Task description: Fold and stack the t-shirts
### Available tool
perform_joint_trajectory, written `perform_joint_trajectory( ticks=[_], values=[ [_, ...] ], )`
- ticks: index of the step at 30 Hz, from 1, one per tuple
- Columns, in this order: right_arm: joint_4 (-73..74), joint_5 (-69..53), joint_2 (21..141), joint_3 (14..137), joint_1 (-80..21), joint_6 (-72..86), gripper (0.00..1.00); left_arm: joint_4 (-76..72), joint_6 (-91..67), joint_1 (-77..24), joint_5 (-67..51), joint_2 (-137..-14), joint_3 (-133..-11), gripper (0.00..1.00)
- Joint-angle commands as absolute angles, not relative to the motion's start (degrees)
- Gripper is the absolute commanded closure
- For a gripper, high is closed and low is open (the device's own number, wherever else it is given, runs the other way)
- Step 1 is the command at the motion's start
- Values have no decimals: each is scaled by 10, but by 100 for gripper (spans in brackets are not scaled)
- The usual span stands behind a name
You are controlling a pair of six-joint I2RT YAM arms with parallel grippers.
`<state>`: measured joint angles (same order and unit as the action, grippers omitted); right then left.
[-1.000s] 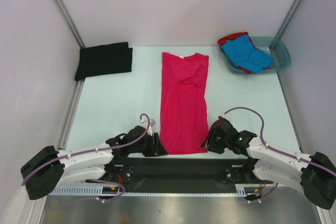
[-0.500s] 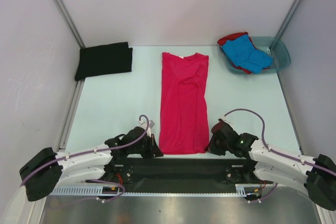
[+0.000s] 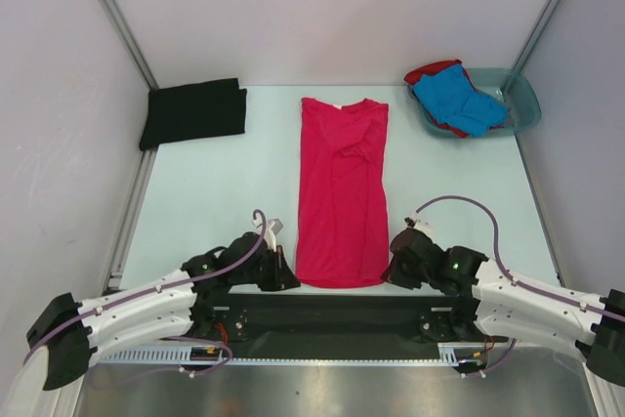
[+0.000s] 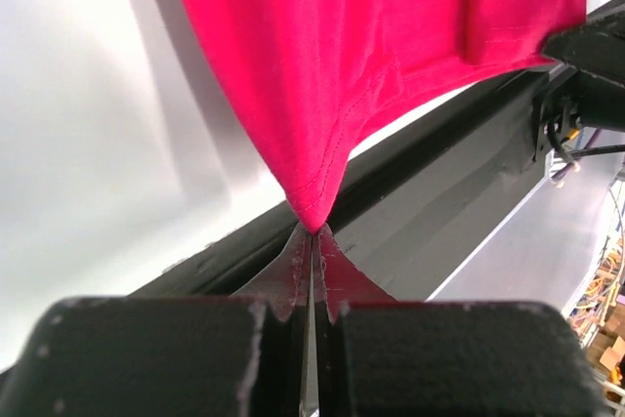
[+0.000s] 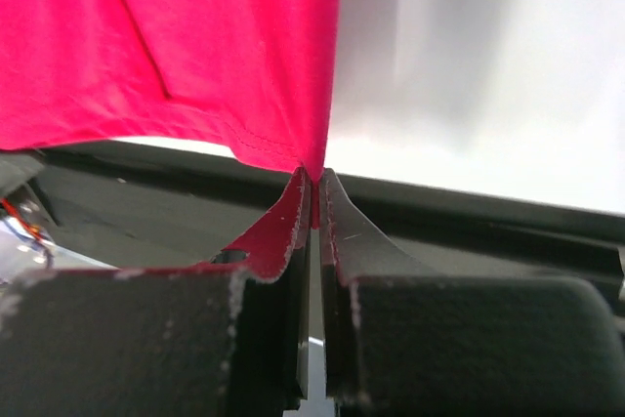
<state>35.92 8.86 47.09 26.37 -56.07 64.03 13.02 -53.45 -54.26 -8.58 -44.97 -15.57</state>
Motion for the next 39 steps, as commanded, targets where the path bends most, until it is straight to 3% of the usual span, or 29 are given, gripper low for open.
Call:
perform_joint_trajectory(
  ticks=[1,7,19,27,39],
  values=[
    [404,112,472,285,-583,670,100,159,-527,-547,-91,-434,-164,100],
    [442,136,474,303,-642,718,100,192,-534,-550,-95,-399,-157,100],
    [476,207,540,407,-635,660,100,225,-491,-550,-70,-450,-257,100],
    [407,217,565,424,-563,540,100,260,-418,-543,50,-528,-378,100],
    [287,144,662,494,-414,367,100,188,-350,-441,23,-658,-437,100]
  ],
)
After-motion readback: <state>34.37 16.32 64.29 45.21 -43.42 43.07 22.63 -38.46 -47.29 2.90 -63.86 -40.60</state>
